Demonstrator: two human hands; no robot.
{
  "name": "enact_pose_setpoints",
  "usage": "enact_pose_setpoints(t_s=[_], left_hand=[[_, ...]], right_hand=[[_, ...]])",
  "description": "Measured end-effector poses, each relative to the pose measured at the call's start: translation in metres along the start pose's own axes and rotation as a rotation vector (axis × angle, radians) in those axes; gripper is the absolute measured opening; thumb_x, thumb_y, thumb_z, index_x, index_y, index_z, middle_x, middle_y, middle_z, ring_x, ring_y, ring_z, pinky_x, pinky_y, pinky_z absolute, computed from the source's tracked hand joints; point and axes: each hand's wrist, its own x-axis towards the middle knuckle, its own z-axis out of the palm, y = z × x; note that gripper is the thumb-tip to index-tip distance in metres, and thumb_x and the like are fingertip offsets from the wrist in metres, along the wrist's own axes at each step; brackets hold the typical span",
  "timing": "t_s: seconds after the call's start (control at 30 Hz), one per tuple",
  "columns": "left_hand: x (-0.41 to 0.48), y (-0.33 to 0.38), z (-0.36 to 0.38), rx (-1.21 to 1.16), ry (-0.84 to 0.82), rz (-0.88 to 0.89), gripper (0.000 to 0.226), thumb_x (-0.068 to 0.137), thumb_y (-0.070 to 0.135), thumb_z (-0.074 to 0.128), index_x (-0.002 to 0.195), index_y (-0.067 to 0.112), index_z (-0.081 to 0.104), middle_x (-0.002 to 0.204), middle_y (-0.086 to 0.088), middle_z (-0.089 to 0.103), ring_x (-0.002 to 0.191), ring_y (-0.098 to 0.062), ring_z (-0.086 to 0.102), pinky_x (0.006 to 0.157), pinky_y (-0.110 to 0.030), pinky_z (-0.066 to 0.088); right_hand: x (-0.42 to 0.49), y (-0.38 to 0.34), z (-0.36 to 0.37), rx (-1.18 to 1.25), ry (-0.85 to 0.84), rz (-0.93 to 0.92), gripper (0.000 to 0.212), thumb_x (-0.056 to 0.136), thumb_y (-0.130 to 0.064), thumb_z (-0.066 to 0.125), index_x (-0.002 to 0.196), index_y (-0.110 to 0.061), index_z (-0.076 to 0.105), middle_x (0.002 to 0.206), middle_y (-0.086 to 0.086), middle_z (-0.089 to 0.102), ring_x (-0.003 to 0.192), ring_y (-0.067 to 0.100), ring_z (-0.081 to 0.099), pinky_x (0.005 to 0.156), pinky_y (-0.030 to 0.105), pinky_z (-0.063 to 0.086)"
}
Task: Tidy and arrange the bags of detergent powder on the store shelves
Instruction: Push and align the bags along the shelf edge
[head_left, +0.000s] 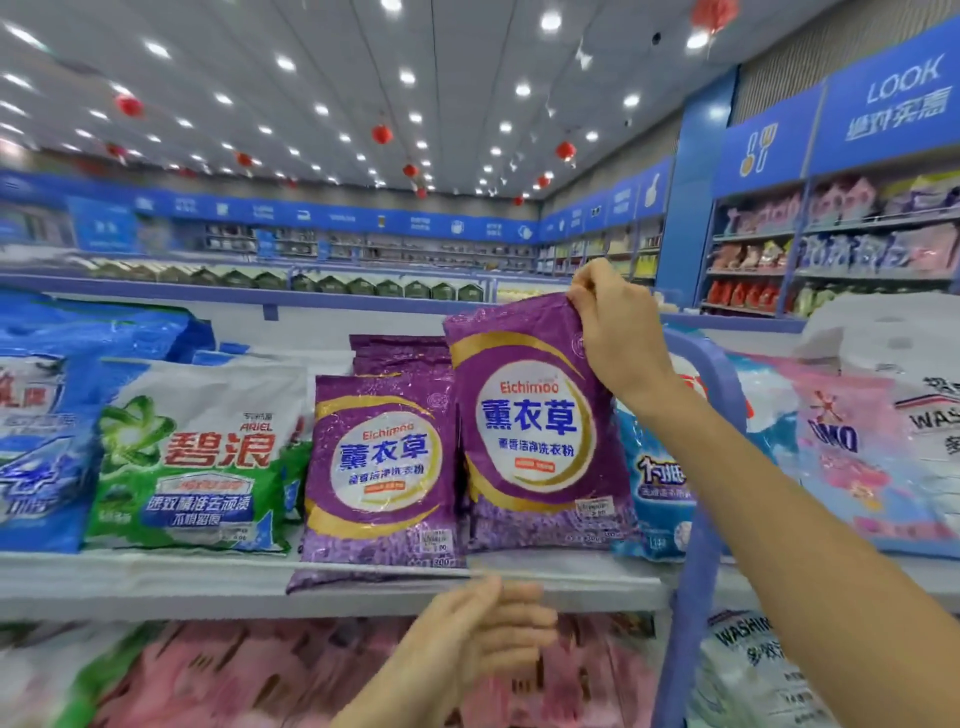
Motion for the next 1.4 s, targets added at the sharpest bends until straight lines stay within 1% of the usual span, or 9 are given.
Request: enact_pose_setpoints(t_s=[0.07,0.17,0.3,0.37,0.47,0.67,0.93,1.13,1.4], left_hand=[[-0.002,0.012,0.001,0.224,0.086,0.264,0.026,0.081,0.034,0.069,0.092,0.010,0.071,0.089,-0.013,0.073,0.084,-0.024,0.070,0.071,-0.026,0.054],[0.001,0.025,-0.005,0.566,0.242,0.600,0.017,0.077,0.040,0.061,0.087,0.029,0.069,0.088,0.004,0.072,0.086,-0.011,0.067,0.078,-0.022,0.051],[0.031,0.034,-0.008,1.276,0.415,1.059,0.028,0.086,0.032,0.052,0.112,0.023,0.059,0.118,0.005,0.060,0.110,-0.007,0.052,0.096,-0.018,0.037],[0.059,0.030,-0.013,1.681,0.365,1.161,0.042,0.083,0.034,0.050,0.124,0.022,0.052,0.135,-0.007,0.051,0.124,-0.020,0.043,0.106,-0.034,0.030],[0.092,0.032,-0.023,1.999,0.261,1.057,0.052,0.083,0.041,0.044,0.133,0.027,0.049,0.146,-0.011,0.043,0.136,-0.027,0.031,0.109,-0.047,0.024],[0.100,0.025,-0.038,2.073,0.297,0.792,0.066,0.092,0.068,0.014,0.148,0.035,0.023,0.155,-0.009,0.025,0.143,-0.028,0.021,0.109,-0.049,0.015],[0.104,0.020,-0.041,2.027,0.311,0.690,0.076,0.087,0.076,0.011,0.149,0.033,0.023,0.156,-0.004,0.021,0.144,-0.026,0.019,0.108,-0.056,0.012],[0.106,0.027,-0.042,2.006,0.268,0.618,0.078,0.074,0.079,-0.017,0.142,0.042,-0.021,0.156,0.005,-0.017,0.144,-0.015,-0.019,0.113,-0.047,-0.016],[0.065,0.027,-0.058,1.589,0.368,0.841,0.064,0.095,0.061,0.019,0.144,0.024,0.034,0.153,0.000,0.031,0.142,-0.015,0.021,0.117,-0.036,0.004]], right_hand=[[0.001,0.016,0.002,0.054,-0.091,-0.026,0.018,0.099,-0.015,0.042,0.089,-0.004,0.051,0.073,0.006,0.054,0.067,0.024,0.050,0.059,0.031,0.034],[0.002,0.031,0.004,0.164,-0.197,-0.019,0.020,0.099,-0.015,0.042,0.087,-0.002,0.050,0.069,0.001,0.050,0.063,0.014,0.046,0.054,0.019,0.033],[0.003,0.044,0.021,0.137,-0.145,0.063,0.016,0.099,-0.016,0.044,0.089,-0.006,0.051,0.069,0.001,0.052,0.062,0.015,0.046,0.057,0.028,0.034],[-0.003,0.056,0.034,-0.057,-0.156,0.098,0.016,0.099,-0.017,0.043,0.089,-0.006,0.048,0.074,0.005,0.055,0.066,0.024,0.049,0.055,0.033,0.030],[-0.019,0.075,0.052,-0.339,-0.118,0.119,0.015,0.099,-0.019,0.042,0.090,-0.008,0.048,0.080,0.012,0.061,0.071,0.032,0.056,0.056,0.032,0.029],[-0.055,0.062,0.063,-0.219,0.134,0.022,0.025,0.093,-0.024,0.047,0.110,-0.007,0.054,0.109,0.012,0.059,0.101,0.028,0.050,0.089,0.035,0.033],[-0.143,0.056,0.092,-0.346,-0.242,-0.063,0.060,0.094,-0.058,0.019,0.134,-0.020,0.043,0.144,0.009,0.042,0.135,0.026,0.030,0.113,0.044,0.011],[-0.137,0.060,0.096,-0.362,-0.322,-0.060,0.063,0.094,-0.057,0.020,0.136,-0.018,0.046,0.145,0.010,0.041,0.136,0.025,0.026,0.113,0.046,0.010],[-0.151,0.052,0.094,-0.333,-0.287,-0.016,0.060,0.091,-0.052,0.027,0.137,-0.017,0.046,0.148,0.014,0.037,0.139,0.033,0.027,0.111,0.050,0.009]])
